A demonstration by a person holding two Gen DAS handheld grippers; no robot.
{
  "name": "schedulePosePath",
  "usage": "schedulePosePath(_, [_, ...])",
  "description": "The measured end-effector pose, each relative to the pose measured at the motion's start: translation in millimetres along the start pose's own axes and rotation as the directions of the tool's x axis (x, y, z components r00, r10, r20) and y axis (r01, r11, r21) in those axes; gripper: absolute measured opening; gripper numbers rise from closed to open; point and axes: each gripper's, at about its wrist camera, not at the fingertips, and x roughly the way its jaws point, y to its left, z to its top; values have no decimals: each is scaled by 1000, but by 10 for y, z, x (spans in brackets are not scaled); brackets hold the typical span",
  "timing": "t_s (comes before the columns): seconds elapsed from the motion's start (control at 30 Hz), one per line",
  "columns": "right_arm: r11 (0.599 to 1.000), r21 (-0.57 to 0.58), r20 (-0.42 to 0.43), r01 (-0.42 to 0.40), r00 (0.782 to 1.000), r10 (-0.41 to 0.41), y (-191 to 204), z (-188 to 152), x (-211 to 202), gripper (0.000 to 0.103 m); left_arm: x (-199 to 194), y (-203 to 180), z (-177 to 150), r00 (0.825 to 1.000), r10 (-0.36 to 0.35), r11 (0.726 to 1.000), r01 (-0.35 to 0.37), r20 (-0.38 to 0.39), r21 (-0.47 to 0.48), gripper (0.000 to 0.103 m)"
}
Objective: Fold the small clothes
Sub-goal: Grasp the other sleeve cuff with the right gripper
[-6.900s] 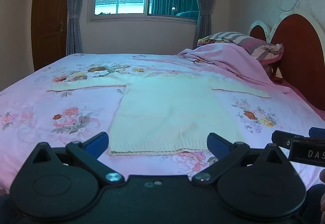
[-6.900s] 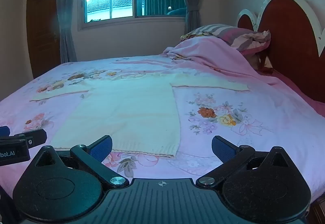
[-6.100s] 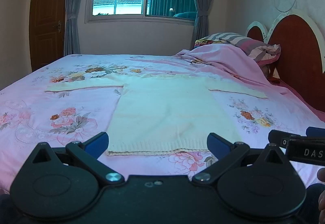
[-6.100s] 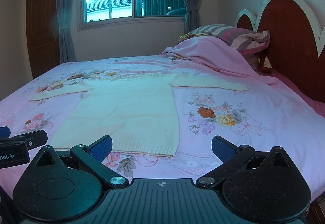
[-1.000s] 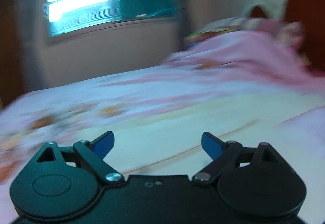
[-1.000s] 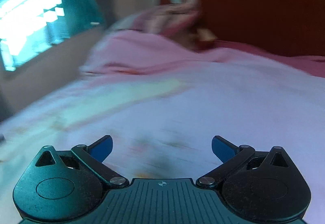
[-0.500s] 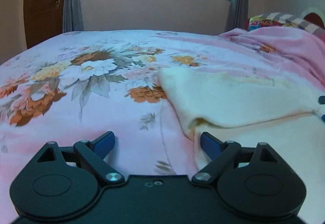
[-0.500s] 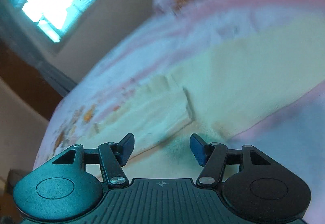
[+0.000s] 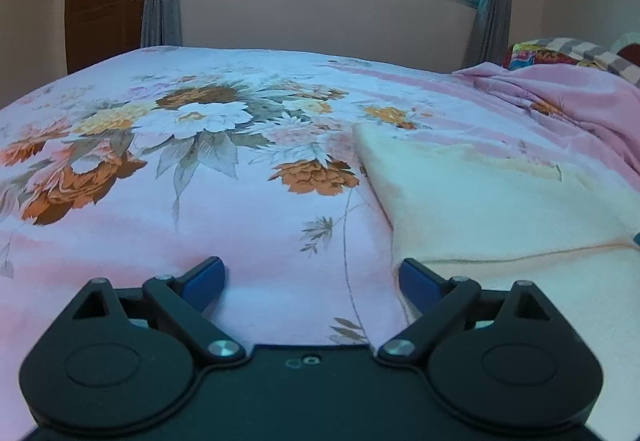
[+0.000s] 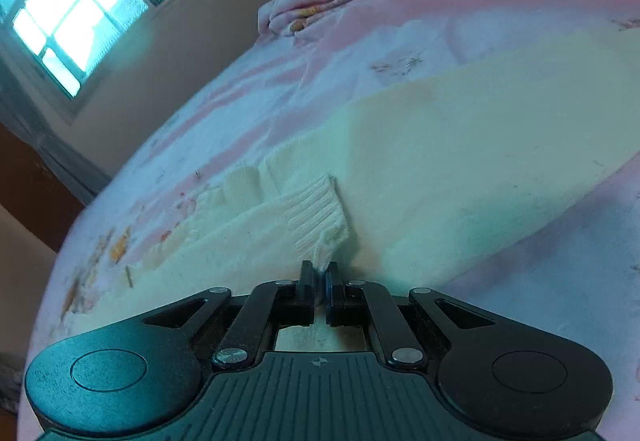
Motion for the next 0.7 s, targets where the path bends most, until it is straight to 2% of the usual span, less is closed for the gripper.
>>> schedulePosePath(0.03, [1000,12,-8,-19,1000,19,-34,12,-36,6,-32,32,-3,1000,-9,1000,9,6,-19,92])
schedulePosePath(0.07, [999,6,-14,-36,999,36,-62,21,-93,14,-76,68,-5,1000,-19,999,20,13,-39,92])
schedulePosePath(0.1, [998,-20,11,-53,999,53,-97,12,-214,19,-150,113,-11,999,-26,997,28,32,-68,92])
schedulePosePath(0.17, [995,-98,94,-29,995,38,-185,0,-493,48,-347,163,-16,991,-40,993,54,127,-109,92])
schedulePosePath(0.2, [992,-125,130,-9,991,25,-238,-5,-617,51,-393,128,9,986,-43,994,58,162,-92,92])
schedulePosePath(0.27, [991,-128,191,22,982,3,-441,25,-822,51,-338,-26,100,986,-26,999,31,166,-28,92])
schedulePosePath(0.33, [995,-60,248,74,967,-57,-705,80,-1006,51,-150,-180,196,992,-15,1000,13,123,23,92])
schedulePosePath(0.37, [995,-21,264,95,961,-86,-855,117,-1063,51,-10,-248,213,996,3,998,-8,85,56,93])
schedulePosePath(0.4, [995,22,264,101,959,-103,-1032,169,-1107,51,197,-307,212,998,53,994,-52,-14,98,94])
schedulePosePath(0.43, [993,60,258,103,959,-115,-1178,215,-1129,51,289,-303,206,997,57,994,-52,-49,98,96])
schedulePosePath(0.5, [982,155,278,106,949,-147,-1530,301,-1249,52,226,-255,256,998,53,997,-51,-37,66,96])
schedulePosePath(0.6, [954,286,309,87,934,-177,-2049,433,-1460,52,-49,-31,153,999,30,999,-30,18,15,95])
schedulePosePath(0.67, [935,346,329,82,922,-203,-2333,523,-1593,63,-238,177,52,998,48,999,-48,39,-3,95])
schedulePosePath(0.7, [921,382,335,75,918,-213,-2475,584,-1617,63,-348,308,7,997,56,998,-55,54,-22,95])
